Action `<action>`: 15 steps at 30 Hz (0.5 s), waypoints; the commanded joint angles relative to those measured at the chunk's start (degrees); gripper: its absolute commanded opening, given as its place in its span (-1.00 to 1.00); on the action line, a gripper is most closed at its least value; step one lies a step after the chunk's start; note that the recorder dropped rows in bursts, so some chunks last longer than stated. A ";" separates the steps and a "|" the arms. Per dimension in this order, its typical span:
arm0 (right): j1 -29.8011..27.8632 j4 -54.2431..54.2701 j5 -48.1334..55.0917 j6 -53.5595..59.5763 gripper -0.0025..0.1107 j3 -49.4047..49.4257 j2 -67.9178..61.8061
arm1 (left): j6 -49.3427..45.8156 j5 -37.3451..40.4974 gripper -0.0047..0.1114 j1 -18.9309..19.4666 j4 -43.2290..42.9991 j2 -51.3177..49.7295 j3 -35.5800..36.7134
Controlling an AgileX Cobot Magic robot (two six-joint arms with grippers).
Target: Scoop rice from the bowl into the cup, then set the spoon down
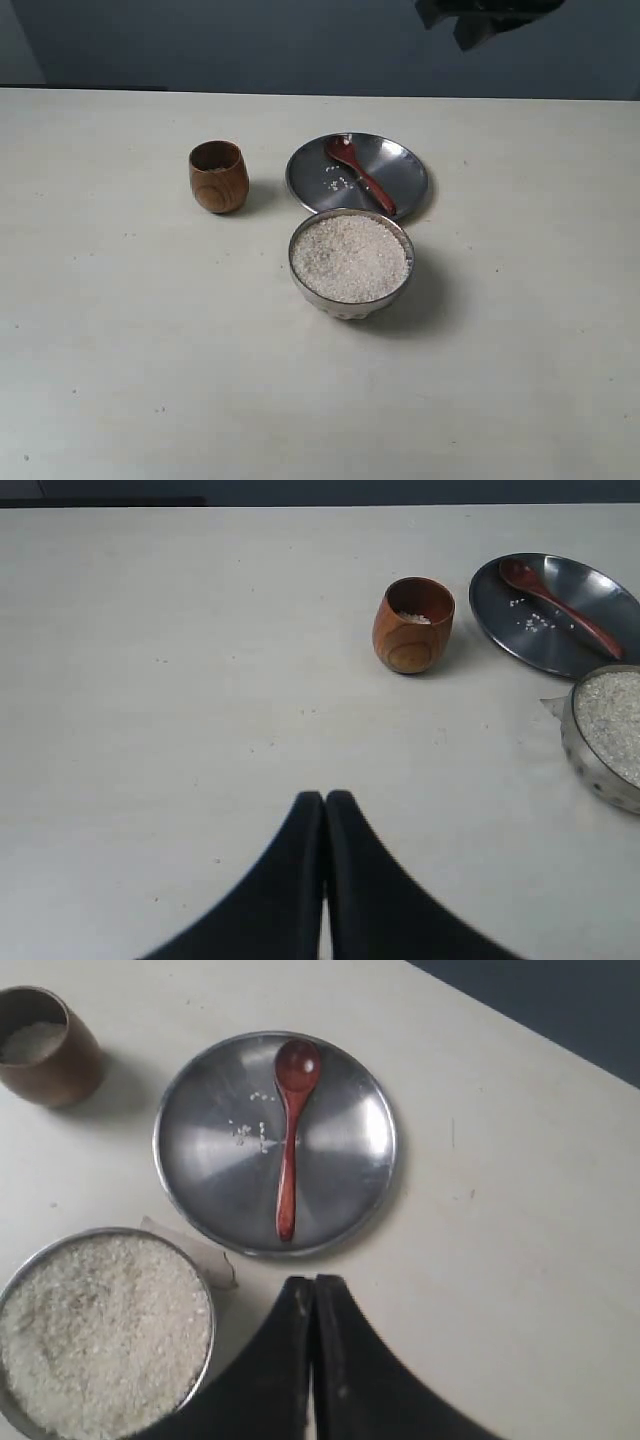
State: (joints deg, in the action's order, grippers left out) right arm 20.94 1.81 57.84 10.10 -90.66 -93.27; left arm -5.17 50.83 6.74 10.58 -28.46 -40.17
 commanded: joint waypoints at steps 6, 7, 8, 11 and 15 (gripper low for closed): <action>-0.32 -15.58 -4.66 -12.74 -0.95 15.91 12.55 | -0.06 0.14 -0.91 0.04 -0.16 -0.23 -0.21; -0.32 -15.73 -5.59 -13.15 -0.95 17.88 13.94 | -0.06 0.14 -0.91 0.04 -0.16 -0.23 -0.21; -0.32 -15.63 -6.26 -13.45 -0.95 19.78 15.30 | -0.06 0.14 -0.91 0.04 -0.16 -0.23 -0.21; -0.32 -15.21 -7.90 -14.86 -0.95 24.98 18.84 | -0.06 0.14 -0.91 0.04 -0.16 -0.23 -0.21; -0.32 -15.21 -9.57 -16.37 -0.95 31.89 23.12 | -0.06 0.14 -0.91 0.04 -0.16 -0.23 -0.21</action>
State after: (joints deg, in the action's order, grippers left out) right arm 20.94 -12.87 49.85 -4.64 -63.11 -73.03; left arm -5.17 50.83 6.74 10.58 -28.46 -40.17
